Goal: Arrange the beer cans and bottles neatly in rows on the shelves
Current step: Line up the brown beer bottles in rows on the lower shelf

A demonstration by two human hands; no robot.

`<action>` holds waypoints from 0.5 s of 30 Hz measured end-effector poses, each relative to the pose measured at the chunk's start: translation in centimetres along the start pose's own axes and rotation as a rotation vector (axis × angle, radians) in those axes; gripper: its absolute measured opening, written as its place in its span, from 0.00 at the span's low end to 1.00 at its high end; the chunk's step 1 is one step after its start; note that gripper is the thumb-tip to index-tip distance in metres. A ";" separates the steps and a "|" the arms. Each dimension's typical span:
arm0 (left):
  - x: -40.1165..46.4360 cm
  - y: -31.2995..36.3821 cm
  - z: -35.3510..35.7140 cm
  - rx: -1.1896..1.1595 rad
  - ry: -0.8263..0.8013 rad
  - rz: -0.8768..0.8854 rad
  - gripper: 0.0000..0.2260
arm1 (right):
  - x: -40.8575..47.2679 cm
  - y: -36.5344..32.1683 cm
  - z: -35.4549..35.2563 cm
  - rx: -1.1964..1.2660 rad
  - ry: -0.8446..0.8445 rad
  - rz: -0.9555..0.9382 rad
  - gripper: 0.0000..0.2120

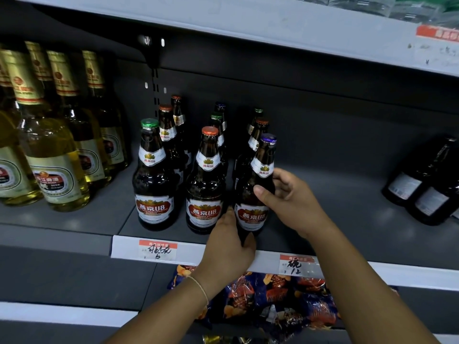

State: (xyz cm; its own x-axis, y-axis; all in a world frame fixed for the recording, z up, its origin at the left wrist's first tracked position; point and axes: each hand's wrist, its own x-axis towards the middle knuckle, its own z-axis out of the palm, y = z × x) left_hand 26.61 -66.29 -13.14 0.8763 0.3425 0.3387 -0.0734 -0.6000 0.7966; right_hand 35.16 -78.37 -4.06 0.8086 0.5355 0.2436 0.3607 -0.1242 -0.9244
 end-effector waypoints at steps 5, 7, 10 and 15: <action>-0.8 0.7 -0.8 0.052 -0.040 0.022 0.27 | -0.1 0.1 0.1 0.011 0.003 0.015 0.16; -1.1 1.2 -1.4 0.086 -0.069 0.030 0.21 | -0.1 0.2 0.0 0.002 -0.003 0.021 0.17; -1.5 2.6 -2.6 0.248 -0.073 0.082 0.11 | -0.3 0.2 -0.2 -0.009 -0.019 0.026 0.19; -1.5 5.4 -3.0 0.363 -0.017 0.212 0.09 | -0.7 0.3 -1.6 -0.002 0.103 0.038 0.15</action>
State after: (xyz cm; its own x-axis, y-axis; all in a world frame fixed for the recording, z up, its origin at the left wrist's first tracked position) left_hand 23.48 -67.91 -7.83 0.8678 0.1744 0.4654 -0.0828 -0.8727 0.4812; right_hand 35.42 -80.11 -4.04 0.8651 0.4419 0.2375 0.3298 -0.1444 -0.9329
